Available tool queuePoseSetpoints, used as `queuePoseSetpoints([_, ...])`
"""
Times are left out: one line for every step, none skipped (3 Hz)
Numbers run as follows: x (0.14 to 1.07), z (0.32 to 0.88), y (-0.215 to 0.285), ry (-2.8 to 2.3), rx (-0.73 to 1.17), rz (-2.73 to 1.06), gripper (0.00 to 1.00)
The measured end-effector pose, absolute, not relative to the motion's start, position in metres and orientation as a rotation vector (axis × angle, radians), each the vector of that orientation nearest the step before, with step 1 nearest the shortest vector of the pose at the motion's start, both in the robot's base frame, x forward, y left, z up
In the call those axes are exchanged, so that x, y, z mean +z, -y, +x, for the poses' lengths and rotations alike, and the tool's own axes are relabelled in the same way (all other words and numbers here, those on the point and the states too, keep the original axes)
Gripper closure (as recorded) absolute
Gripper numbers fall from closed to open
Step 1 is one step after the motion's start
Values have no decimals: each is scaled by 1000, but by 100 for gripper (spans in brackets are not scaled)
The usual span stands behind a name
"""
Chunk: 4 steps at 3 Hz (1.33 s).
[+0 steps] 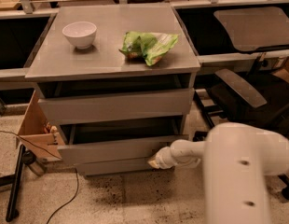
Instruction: Close middle drawer
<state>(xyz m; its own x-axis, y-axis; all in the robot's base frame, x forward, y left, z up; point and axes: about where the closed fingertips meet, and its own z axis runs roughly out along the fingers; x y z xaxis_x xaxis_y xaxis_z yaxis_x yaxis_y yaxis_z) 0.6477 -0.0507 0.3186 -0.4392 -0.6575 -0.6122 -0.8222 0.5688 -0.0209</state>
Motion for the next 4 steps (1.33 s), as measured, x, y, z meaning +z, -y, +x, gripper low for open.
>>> queuePoseSetpoints([230, 649, 28, -2352, 452, -1331, 100])
queuePoseSetpoints([162, 644, -7, -2532, 561, -1379, 100])
queuePoseSetpoints([116, 638, -26, -2767, 650, -1250, 100])
queuePoseSetpoints([77, 652, -4, -2946, 602, -998, 100])
